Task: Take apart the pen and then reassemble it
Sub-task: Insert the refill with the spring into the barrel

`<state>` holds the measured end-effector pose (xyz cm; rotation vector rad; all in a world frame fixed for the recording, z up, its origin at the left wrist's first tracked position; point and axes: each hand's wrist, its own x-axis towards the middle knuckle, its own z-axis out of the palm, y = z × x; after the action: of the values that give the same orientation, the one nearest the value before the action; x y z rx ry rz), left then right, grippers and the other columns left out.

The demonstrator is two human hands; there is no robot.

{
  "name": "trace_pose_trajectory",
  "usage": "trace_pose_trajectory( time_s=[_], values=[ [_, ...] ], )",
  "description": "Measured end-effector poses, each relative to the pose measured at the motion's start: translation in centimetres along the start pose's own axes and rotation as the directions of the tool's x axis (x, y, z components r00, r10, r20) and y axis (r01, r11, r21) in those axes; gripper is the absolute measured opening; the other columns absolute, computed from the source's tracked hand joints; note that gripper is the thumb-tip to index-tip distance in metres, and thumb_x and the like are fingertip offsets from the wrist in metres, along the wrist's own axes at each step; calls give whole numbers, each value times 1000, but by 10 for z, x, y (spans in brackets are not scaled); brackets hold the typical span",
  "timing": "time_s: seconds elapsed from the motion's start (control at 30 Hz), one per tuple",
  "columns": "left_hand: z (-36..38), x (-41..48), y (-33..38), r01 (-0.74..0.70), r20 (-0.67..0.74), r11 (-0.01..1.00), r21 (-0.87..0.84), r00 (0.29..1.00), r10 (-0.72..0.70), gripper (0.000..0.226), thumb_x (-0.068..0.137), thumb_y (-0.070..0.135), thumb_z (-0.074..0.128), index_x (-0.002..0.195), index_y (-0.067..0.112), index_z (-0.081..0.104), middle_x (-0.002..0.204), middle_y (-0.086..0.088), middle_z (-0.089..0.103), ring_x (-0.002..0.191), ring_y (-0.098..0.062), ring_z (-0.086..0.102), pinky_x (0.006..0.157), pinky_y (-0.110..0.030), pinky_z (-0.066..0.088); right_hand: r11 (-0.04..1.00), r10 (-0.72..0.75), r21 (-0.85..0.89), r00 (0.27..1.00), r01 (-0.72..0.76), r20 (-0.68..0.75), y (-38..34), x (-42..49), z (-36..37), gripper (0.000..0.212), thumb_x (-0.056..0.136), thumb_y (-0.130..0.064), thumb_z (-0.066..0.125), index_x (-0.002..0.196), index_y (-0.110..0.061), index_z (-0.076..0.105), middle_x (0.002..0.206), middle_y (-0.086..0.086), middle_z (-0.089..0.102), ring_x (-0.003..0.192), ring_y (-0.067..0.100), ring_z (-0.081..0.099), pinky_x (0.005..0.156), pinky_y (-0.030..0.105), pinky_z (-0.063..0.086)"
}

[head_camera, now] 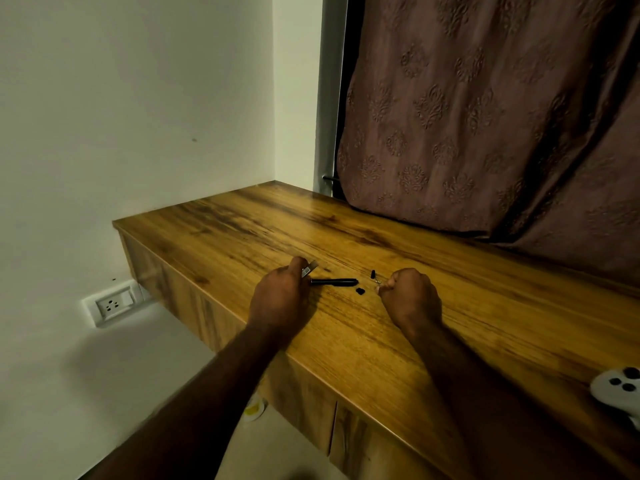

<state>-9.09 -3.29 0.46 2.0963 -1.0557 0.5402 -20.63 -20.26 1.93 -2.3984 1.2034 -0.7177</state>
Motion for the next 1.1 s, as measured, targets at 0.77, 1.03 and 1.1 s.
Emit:
trace_pose_trajectory(
  time_s=[0.77, 1.03, 1.1],
  values=[
    [-2, 3, -9, 213, -87, 960, -180, 969, -231, 16, 91, 13, 55, 105, 18, 60, 85, -5, 68, 74, -21, 62, 64, -35, 50, 882, -380, 365, 907, 297, 180, -50, -41, 11, 17, 90, -17, 62, 103, -19, 71, 98, -4, 71, 88, 11, 64, 73, 22, 51],
    [-2, 3, -8, 210, -77, 966, -149, 972, -223, 13, 93, 11, 52, 102, 15, 60, 81, -5, 66, 68, -19, 59, 57, -34, 47, 881, -460, -13, 863, 473, 211, -70, -54, 29, 25, 93, -29, 54, 111, -16, 67, 119, 2, 59, 103, 23, 60, 79, 33, 50],
    [-1, 3, -9, 208, -76, 968, -138, 973, -220, 15, 93, 12, 51, 105, 14, 60, 82, -6, 66, 69, -19, 58, 57, -31, 43, 880, -456, -39, 864, 473, 212, -71, -56, 28, 24, 94, -30, 53, 107, -15, 68, 122, 4, 57, 104, 24, 59, 78, 34, 47]
  ],
)
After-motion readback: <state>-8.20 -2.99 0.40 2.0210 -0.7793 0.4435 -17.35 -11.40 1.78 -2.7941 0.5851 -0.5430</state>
